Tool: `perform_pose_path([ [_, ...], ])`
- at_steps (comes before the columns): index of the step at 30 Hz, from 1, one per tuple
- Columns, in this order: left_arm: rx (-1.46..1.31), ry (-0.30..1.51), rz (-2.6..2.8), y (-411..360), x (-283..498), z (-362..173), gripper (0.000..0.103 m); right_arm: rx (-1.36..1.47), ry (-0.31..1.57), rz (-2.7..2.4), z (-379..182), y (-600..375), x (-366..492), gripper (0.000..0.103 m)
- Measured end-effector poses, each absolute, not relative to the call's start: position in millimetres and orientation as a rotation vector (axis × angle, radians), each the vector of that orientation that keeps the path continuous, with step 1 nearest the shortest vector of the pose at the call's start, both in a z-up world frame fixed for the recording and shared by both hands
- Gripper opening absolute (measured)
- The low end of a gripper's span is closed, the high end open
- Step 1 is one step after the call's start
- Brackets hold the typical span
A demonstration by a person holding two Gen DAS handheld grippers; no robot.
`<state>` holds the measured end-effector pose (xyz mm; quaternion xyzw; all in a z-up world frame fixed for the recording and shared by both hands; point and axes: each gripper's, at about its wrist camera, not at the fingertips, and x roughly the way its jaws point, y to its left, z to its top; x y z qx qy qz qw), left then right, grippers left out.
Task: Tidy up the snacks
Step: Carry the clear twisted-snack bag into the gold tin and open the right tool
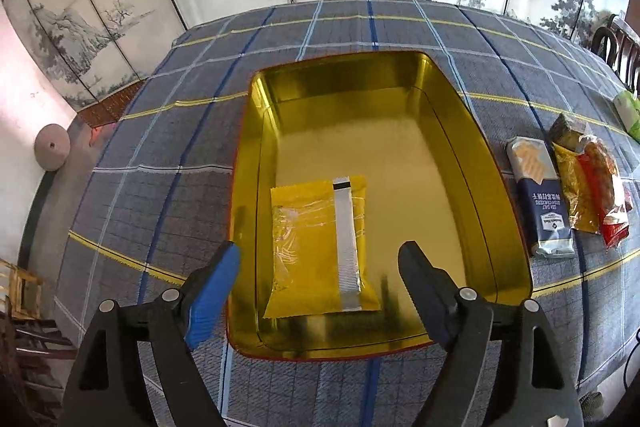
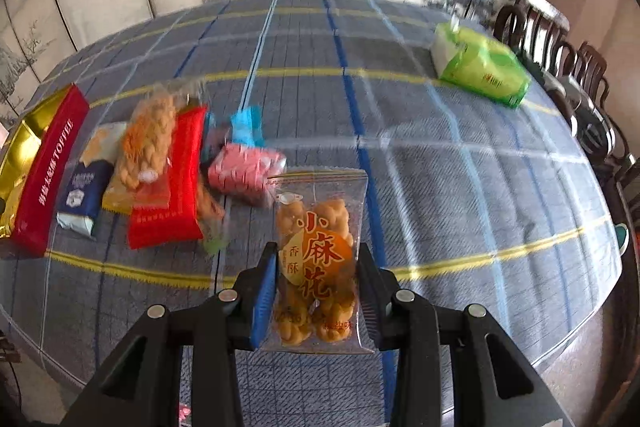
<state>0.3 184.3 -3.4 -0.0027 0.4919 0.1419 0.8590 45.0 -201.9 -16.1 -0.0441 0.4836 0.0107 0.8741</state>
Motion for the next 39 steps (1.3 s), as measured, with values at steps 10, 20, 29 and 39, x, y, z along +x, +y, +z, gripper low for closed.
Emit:
perform_pose_path([
  [10,-0.098,0.974,0.343,205.3,-18.7,19.6,0.086,-0.064,0.951,0.169,18.5,-156.5,50.7,0.037],
  [20,-0.171,0.959,0.452,244.5,-52.4,24.3,0.088,-0.13,0.927,0.417,35.4,-51.7,53.6,0.037],
  [29,-0.206,0.986,0.523,269.5,-76.2,13.7,0.088,-0.2,0.896,0.577,41.8,42.0,51.1,0.037],
  [39,-0.224,1.013,0.555,281.3,-92.6,4.1,0.088,-0.279,0.933,0.616,17.8,104.6,51.2,0.037],
])
